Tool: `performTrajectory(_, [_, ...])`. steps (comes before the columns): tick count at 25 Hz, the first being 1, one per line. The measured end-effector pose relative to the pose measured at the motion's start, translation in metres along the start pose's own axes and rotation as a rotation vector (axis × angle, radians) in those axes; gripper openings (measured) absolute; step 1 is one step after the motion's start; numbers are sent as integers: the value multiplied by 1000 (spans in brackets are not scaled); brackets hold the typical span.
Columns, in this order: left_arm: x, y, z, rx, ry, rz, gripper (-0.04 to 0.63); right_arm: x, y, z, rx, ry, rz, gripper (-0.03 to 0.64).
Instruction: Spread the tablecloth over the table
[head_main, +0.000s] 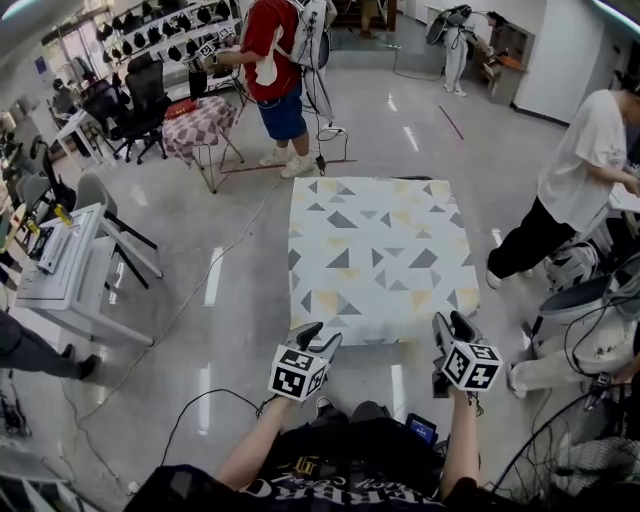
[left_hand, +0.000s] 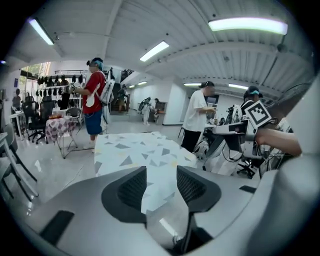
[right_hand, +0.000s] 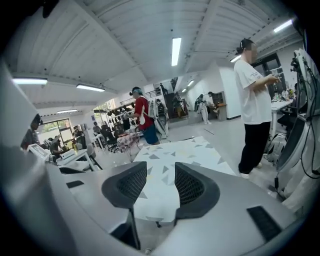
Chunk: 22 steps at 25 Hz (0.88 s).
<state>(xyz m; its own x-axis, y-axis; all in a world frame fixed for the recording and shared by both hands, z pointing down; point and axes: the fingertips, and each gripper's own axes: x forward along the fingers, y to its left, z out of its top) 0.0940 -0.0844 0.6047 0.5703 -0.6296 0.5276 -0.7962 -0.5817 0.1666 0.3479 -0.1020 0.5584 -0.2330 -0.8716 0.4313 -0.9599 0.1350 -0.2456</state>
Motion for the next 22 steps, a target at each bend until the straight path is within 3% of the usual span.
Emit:
performTrajectory(7, [-35,-33,23,15,-97,-68,153,-27,66,-1,6,-14,145,169])
performTrajectory(22, [-119,-121,11,124,-146,-121,71,-121,170,-38,-11,-27,391,72])
